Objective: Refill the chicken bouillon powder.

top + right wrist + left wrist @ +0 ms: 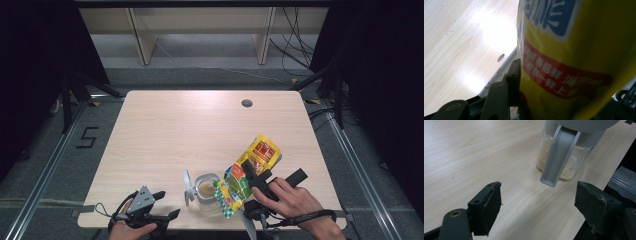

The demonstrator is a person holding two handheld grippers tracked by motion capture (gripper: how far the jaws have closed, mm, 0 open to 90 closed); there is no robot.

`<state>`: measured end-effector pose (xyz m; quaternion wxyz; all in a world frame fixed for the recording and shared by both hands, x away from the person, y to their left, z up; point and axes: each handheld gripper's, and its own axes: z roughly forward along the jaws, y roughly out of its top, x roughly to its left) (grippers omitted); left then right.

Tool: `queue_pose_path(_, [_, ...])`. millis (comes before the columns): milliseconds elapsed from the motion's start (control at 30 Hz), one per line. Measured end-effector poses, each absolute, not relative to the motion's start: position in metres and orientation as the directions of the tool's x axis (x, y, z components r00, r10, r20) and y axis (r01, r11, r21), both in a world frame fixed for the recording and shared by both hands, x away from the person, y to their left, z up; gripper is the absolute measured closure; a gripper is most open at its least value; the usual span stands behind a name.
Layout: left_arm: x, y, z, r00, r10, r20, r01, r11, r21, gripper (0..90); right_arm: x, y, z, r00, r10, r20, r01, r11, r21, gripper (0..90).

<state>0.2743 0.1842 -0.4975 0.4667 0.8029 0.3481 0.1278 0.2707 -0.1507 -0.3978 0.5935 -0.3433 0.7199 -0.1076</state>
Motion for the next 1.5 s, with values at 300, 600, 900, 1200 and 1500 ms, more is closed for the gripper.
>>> queue_pose_path(300, [0.2739, 0.1832, -0.4968, 0.724, 0.678, -0.127, 0.434, -0.304, 0.848, 20.8, 0.2707, -0.1511, -0.3979, -0.064, -0.622, -0.781, -0.367, 0.742, -0.561, 58.1])
queue_pose_path(600, [0.2739, 0.1831, -0.4968, 0.724, 0.678, -0.127, 0.433, -0.304, 0.848, 20.7, 0.2709, -0.1503, -0.3969, -0.072, -0.624, -0.778, -0.371, 0.741, -0.560, 58.2])
queue_pose_path(900, [0.2747, 0.1854, -0.4962, 0.731, 0.676, -0.100, 0.427, -0.339, 0.838, 20.7, 0.2709, -0.1500, -0.3967, -0.056, -0.624, -0.779, -0.368, 0.738, -0.565, 58.2])
queue_pose_path(1200, [0.2740, 0.1832, -0.4969, 0.724, 0.678, -0.127, 0.434, -0.304, 0.848, 20.7, 0.2711, -0.1505, -0.3964, -0.061, -0.621, -0.782, -0.367, 0.742, -0.561, 58.2])
queue_pose_path(1500, [0.2739, 0.1832, -0.4970, 0.724, 0.678, -0.128, 0.435, -0.304, 0.848, 20.7, 0.2711, -0.1498, -0.3963, -0.059, -0.623, -0.780, -0.370, 0.739, -0.563, 58.3])
